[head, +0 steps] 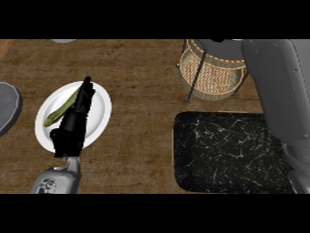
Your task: Pick the cupcake from the tray and place it in the tiered basket
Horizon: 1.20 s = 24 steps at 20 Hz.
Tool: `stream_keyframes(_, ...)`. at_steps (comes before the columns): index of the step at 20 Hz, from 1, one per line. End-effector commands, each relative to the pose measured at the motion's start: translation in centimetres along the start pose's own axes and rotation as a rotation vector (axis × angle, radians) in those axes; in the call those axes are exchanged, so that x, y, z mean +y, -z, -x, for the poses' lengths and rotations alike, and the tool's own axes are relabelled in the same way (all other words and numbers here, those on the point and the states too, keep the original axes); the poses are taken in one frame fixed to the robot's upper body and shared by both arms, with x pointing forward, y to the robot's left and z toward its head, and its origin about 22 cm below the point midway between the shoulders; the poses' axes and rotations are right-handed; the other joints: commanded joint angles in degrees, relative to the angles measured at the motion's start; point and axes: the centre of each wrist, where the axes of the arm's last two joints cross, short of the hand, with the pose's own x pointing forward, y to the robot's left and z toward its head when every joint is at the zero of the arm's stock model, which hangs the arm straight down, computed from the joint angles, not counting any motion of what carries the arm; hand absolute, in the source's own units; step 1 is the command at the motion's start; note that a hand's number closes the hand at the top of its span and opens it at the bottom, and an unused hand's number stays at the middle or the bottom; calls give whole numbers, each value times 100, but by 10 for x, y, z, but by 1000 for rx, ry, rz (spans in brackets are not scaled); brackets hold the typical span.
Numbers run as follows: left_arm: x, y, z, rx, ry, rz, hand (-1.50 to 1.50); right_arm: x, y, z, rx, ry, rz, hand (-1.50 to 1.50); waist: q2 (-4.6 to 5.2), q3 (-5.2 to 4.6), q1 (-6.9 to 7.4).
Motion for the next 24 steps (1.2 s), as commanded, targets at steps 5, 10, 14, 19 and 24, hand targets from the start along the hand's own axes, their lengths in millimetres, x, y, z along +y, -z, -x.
stream_keyframes(5,-6,0,2,10,1,14,0,35,26,21,96,319,-66,-150,21,3,49)
stream_keyframes(10,-6,6,10,-9,9,-9,0,17,23,31,73,518,-12,-150,-6,3,-20)
stream_keyframes(14,3,7,3,2,-15,-8,0,12,26,60,180,655,129,-150,-10,4,-39)
stream_keyframes(19,17,4,9,30,-1,-33,0,-26,16,126,316,729,188,-150,-60,4,-179)
stream_keyframes(24,23,-4,0,22,4,-46,0,-19,-13,205,359,873,216,-150,-82,12,-226)
